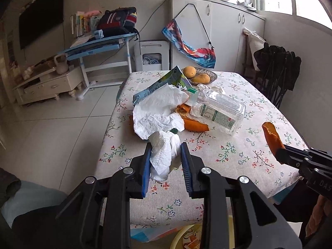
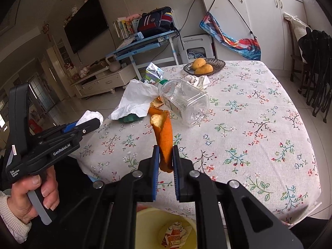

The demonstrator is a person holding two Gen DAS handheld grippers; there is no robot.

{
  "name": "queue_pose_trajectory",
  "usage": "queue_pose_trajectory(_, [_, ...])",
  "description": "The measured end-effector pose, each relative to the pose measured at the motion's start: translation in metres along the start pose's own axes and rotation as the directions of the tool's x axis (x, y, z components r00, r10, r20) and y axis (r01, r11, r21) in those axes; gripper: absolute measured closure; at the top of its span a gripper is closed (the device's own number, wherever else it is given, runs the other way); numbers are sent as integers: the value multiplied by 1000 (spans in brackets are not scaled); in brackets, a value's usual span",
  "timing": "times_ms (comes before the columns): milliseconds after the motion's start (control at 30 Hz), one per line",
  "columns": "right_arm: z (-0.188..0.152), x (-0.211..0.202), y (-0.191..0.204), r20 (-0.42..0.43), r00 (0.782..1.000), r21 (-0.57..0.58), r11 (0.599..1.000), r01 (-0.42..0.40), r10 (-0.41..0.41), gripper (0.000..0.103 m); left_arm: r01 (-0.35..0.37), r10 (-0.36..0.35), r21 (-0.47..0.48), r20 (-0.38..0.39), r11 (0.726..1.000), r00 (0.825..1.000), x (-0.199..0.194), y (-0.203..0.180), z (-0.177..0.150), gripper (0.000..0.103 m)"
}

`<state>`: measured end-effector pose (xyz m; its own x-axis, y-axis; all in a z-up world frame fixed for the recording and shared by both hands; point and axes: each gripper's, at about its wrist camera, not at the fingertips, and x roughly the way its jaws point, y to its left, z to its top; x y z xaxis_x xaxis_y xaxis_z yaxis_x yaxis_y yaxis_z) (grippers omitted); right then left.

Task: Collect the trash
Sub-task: 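Lower the peel and tissue into the yellow basin and open both tools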

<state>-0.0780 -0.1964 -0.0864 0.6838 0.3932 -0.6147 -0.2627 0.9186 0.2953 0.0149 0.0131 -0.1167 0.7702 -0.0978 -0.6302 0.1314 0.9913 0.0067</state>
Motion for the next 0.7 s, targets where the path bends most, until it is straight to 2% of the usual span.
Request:
queue_pose_trajectory(467, [-6, -12, 8, 26, 999, -8, 1000, -22, 22, 90, 2, -1, -17, 49, 1000, 999, -21, 5, -6, 77])
queue_pose_trajectory(600, [-14, -15, 16, 4, 999, -22, 999, -36, 36, 90, 2, 0, -23, 60, 1000, 998, -27, 7, -8, 77])
queue_pose_trajectory(700, [-24, -14, 23, -48, 997, -31, 998, -56, 54, 90, 3, -2, -27, 66, 1000, 998, -30, 9, -9, 77])
